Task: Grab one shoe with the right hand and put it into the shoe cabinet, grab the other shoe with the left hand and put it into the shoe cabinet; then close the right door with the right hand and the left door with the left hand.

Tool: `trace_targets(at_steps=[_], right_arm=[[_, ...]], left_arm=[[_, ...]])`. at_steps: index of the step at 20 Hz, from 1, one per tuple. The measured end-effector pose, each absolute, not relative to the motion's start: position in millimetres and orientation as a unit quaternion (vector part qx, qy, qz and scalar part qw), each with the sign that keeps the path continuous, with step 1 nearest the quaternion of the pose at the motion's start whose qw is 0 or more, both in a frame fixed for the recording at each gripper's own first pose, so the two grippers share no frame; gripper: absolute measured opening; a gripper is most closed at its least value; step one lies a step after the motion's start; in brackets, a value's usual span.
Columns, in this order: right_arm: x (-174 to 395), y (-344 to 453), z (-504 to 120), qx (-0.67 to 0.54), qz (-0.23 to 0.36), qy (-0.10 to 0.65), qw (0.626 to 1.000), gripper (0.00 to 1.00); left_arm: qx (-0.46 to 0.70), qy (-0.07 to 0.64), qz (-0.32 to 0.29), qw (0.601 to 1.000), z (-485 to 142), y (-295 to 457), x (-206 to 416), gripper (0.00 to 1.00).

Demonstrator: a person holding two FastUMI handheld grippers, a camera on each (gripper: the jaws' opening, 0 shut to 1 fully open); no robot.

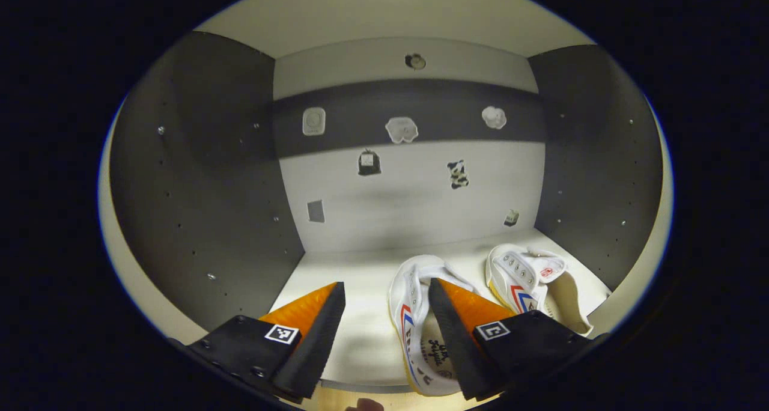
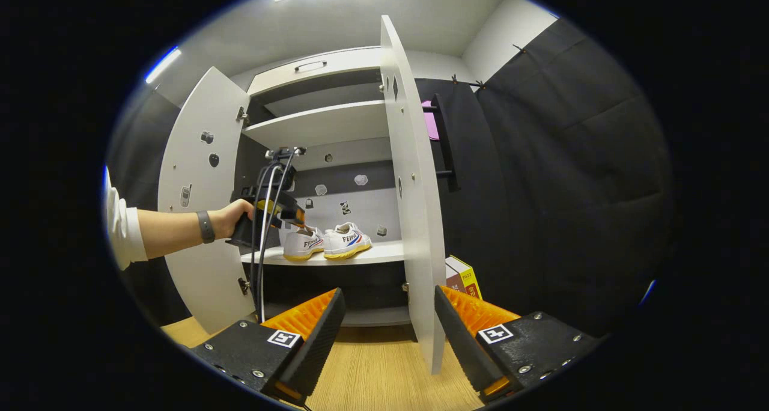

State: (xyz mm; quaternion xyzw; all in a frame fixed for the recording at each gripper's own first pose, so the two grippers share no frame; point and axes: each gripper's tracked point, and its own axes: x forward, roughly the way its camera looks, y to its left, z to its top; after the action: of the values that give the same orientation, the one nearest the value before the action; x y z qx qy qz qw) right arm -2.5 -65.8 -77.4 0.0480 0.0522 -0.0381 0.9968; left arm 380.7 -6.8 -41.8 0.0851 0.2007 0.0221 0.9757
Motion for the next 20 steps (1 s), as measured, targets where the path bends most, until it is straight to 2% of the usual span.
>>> trace_targets(at_steps=[3,11,16,20], right_arm=[[-3.1,-59.1,-74.8,0.051,-0.029,0.049,0.997,0.92],[-3.4,-35.4,-61.8,0.026,0.01,0.038,0.999,0.92],[-5.3,-21.4,-59.3,0.031,0.027,0.033,0.999,0.92],[-11.0,-13.3,-60.2,0.037,0.034,0.029,0.998,0.92]], left_arm=[[0.083,0.134,-0.003,0.987,-1.8,-14.6,341.0,0.96],[0.017,0.059,0.0,0.998,29.3,-1.6,194.3,0.97],[-0.01,0.053,0.017,0.998,3.8,-0.6,111.7,0.94],[-0.031,0.058,0.024,0.998,-31.9,-8.6,52.9,0.97]])
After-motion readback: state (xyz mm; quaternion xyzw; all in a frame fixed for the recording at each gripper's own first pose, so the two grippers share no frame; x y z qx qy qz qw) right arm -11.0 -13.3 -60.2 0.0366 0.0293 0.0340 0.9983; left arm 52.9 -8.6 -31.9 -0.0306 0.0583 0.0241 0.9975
